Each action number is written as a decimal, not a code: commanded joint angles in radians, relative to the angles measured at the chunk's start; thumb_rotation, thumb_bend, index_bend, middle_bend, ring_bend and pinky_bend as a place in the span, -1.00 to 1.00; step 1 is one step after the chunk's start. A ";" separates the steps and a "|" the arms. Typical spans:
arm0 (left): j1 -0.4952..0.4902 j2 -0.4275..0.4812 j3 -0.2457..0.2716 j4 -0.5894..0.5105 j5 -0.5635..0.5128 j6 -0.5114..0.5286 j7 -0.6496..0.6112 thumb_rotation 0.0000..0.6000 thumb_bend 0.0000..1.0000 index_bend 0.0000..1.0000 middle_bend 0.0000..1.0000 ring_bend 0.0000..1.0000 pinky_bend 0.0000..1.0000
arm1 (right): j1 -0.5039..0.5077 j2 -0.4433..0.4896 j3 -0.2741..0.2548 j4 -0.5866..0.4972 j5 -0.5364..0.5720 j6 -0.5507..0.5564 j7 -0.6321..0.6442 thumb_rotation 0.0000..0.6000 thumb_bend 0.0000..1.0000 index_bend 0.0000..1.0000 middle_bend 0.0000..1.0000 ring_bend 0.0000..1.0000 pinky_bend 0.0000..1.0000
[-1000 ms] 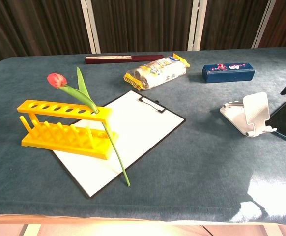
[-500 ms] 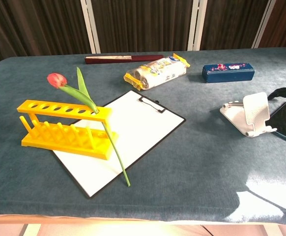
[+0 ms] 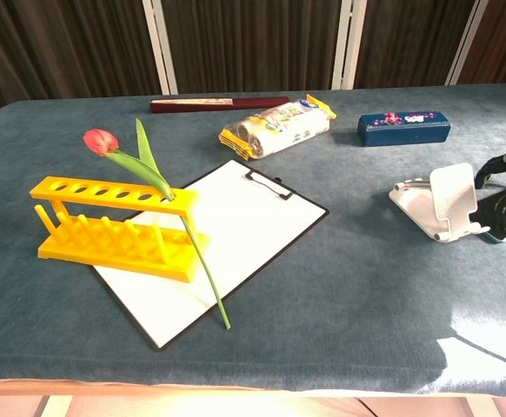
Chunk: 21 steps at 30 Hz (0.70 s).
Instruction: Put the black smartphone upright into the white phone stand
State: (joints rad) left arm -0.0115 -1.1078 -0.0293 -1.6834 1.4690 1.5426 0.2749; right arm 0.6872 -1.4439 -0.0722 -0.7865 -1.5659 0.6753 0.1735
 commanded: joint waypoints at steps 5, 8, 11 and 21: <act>0.000 0.001 0.001 0.000 0.001 0.000 -0.001 1.00 0.07 -0.62 -0.76 -0.80 -0.47 | -0.012 -0.020 -0.017 0.035 -0.021 0.039 0.018 1.00 -0.30 0.33 0.24 0.31 0.20; 0.000 0.001 0.001 -0.001 0.001 0.000 -0.002 1.00 0.07 -0.62 -0.76 -0.80 -0.47 | -0.013 -0.022 -0.019 0.039 -0.023 0.043 0.020 1.00 -0.21 0.43 0.34 0.40 0.29; 0.001 0.001 0.001 -0.001 0.002 0.001 -0.002 1.00 0.07 -0.62 -0.76 -0.80 -0.47 | -0.019 -0.026 -0.026 0.047 -0.032 0.063 0.024 1.00 -0.10 0.61 0.50 0.56 0.48; 0.000 0.003 0.002 -0.003 0.003 -0.001 -0.003 1.00 0.07 -0.62 -0.76 -0.80 -0.47 | -0.053 -0.019 -0.047 0.047 -0.071 0.184 0.071 1.00 0.06 0.79 0.57 0.73 0.65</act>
State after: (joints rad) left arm -0.0119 -1.1047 -0.0269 -1.6866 1.4715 1.5411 0.2720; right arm 0.6359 -1.4642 -0.1172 -0.7383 -1.6344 0.8571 0.2428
